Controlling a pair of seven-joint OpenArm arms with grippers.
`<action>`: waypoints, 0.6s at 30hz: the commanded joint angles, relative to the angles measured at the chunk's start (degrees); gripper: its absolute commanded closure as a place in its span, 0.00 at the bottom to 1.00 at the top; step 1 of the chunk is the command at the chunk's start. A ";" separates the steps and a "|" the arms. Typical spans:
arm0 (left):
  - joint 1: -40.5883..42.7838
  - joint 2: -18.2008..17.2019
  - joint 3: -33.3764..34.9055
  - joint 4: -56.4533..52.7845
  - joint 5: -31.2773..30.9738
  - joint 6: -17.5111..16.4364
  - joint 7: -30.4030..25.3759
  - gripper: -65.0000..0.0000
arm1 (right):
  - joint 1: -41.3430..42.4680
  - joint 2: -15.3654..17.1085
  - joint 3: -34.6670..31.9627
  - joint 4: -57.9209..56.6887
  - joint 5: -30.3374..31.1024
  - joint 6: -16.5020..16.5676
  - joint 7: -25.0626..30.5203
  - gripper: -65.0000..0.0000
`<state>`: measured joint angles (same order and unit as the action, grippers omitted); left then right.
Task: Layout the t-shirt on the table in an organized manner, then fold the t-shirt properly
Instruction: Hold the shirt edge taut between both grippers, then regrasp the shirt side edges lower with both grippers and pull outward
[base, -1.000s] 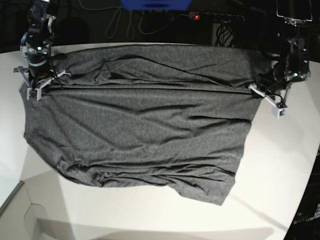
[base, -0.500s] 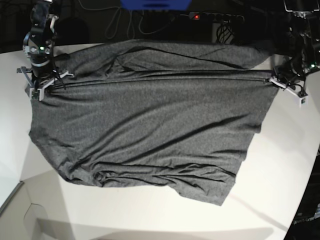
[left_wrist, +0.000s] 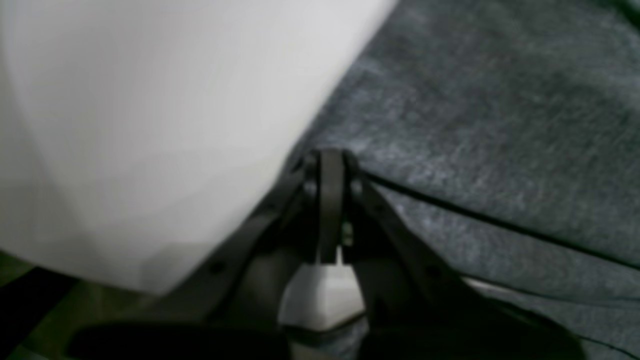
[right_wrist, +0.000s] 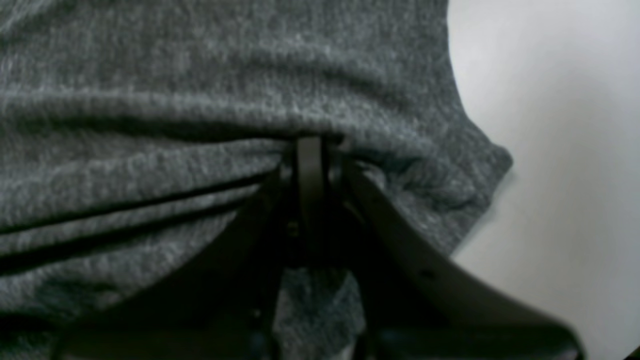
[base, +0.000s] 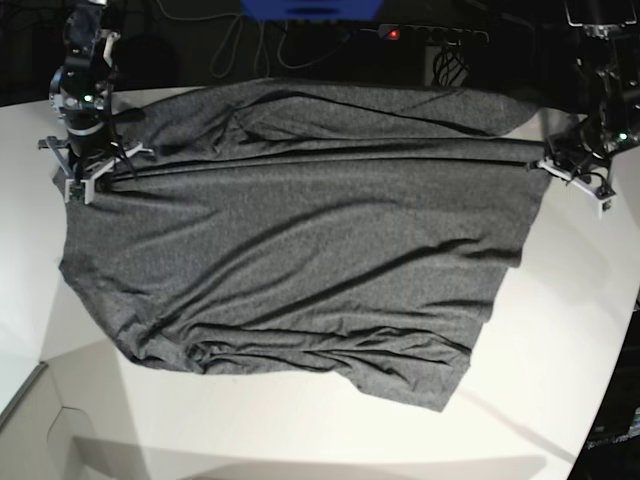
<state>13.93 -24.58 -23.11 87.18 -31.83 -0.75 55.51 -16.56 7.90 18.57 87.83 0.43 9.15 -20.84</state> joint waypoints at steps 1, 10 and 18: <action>-0.62 -0.87 -0.05 1.75 -0.39 0.36 -0.34 1.00 | 0.60 0.67 0.29 0.92 -0.12 -0.14 0.05 1.00; -0.44 1.41 -0.05 7.20 -0.39 0.36 -0.25 1.00 | 0.95 0.76 0.64 2.76 -0.12 -0.14 -0.04 1.00; -2.81 2.03 -0.05 12.03 -0.47 0.36 -0.69 1.00 | 2.89 1.02 0.64 6.28 -0.12 -0.14 -0.13 1.00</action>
<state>12.12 -21.82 -22.94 97.89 -31.90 -0.34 55.77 -14.79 8.12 18.96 93.01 0.23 9.21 -22.81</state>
